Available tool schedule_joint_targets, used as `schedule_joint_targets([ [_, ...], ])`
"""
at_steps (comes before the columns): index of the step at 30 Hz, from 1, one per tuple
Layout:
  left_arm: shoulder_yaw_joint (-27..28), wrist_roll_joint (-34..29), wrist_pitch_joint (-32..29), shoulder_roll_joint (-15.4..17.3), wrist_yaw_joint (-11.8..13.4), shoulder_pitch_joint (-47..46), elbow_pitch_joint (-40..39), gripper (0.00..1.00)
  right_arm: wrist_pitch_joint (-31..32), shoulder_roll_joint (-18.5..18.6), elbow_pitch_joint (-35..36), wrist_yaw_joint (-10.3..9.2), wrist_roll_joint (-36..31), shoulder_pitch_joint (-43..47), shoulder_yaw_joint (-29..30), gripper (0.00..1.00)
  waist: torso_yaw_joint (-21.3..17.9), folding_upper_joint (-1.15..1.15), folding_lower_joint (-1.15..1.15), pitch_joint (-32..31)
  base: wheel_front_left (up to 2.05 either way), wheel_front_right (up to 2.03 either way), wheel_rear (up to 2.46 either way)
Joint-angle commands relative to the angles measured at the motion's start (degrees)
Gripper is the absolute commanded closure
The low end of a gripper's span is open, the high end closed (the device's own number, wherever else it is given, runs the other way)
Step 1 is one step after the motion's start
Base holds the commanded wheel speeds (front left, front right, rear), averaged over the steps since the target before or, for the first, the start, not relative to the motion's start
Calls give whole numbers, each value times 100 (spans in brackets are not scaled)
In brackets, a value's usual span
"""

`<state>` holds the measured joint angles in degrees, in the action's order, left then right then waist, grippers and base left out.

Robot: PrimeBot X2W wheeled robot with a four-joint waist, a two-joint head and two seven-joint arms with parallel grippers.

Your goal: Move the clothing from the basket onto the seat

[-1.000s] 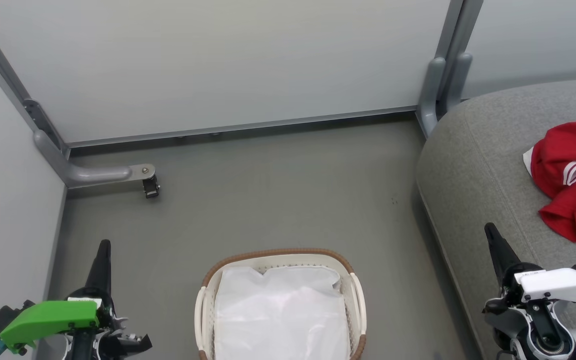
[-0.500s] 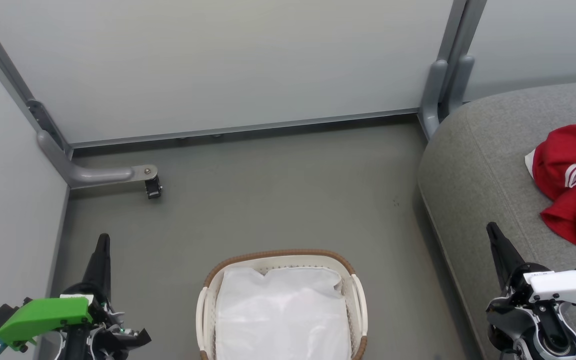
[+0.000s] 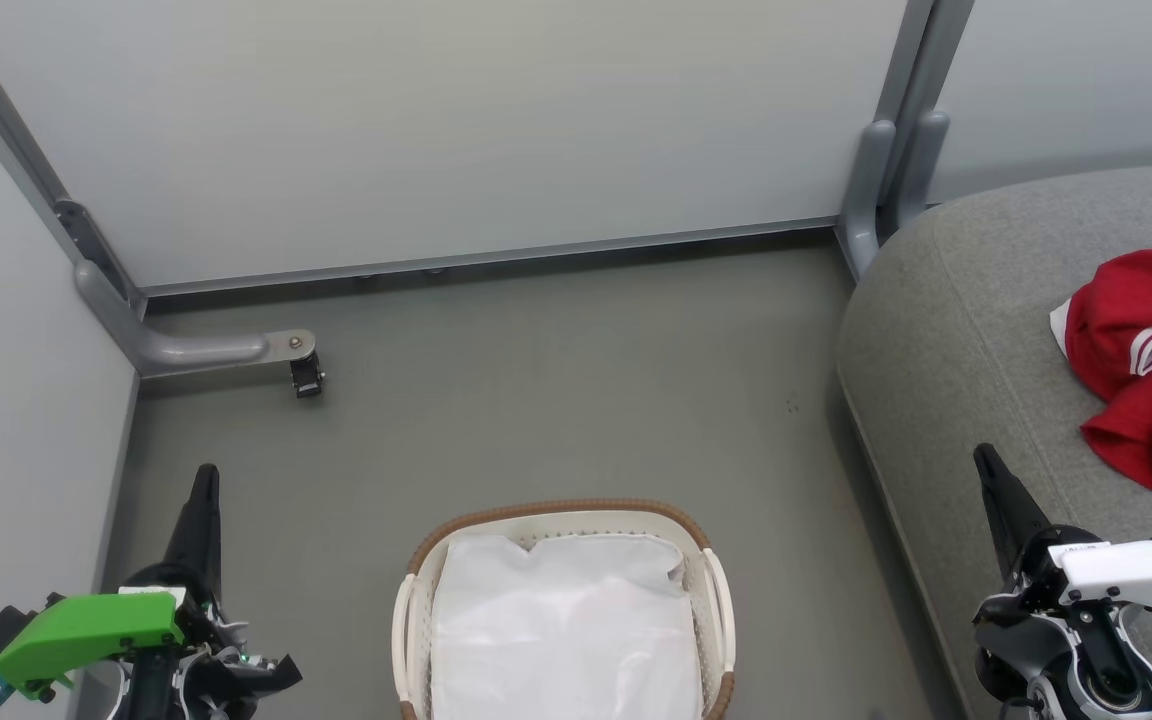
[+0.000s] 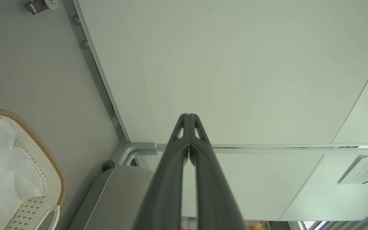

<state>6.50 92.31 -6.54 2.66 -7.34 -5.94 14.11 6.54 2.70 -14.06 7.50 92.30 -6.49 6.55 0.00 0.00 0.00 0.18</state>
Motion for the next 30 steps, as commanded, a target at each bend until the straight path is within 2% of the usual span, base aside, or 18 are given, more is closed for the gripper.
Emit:
schedule_joint_targets([
  [1, 14, 18, -21, 40, -32, -61, -14, 100, 22, 34, 24, -2, 20, 62, 10, 100, 0, 0, 0, 0, 0, 0, 0],
  [30, 13, 18, -20, 40, -31, -61, -14, 100, 21, 34, 23, -2, 21, 62, 8, 100, 0, 0, 0, 0, 0, 0, 0],
])
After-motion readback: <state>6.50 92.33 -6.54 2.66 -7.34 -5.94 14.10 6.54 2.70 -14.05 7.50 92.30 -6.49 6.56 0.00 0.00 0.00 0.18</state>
